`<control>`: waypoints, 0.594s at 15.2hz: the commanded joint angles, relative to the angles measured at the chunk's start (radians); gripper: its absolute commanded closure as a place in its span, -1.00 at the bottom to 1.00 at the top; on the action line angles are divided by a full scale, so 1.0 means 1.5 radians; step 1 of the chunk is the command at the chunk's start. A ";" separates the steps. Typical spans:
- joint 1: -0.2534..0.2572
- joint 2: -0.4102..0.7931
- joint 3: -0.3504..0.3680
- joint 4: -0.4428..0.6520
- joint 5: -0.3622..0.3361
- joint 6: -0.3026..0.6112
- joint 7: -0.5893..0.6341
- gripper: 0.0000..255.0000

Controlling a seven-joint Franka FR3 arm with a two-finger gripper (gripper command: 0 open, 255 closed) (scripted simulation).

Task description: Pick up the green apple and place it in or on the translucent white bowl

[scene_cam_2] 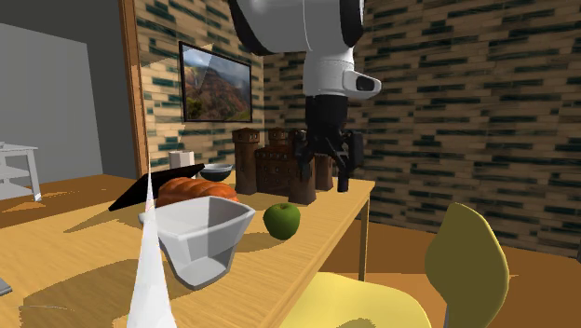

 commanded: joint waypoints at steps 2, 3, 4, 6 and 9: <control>0.005 0.063 0.032 0.040 -0.012 0.029 0.052 -1.00; 0.006 0.087 0.042 0.058 -0.019 0.036 0.070 -1.00; 0.008 0.111 0.051 0.076 -0.028 0.043 0.089 -1.00; 0.014 0.160 0.068 0.115 -0.048 0.054 0.127 -1.00; 0.029 0.238 0.087 0.180 -0.087 0.064 0.184 -1.00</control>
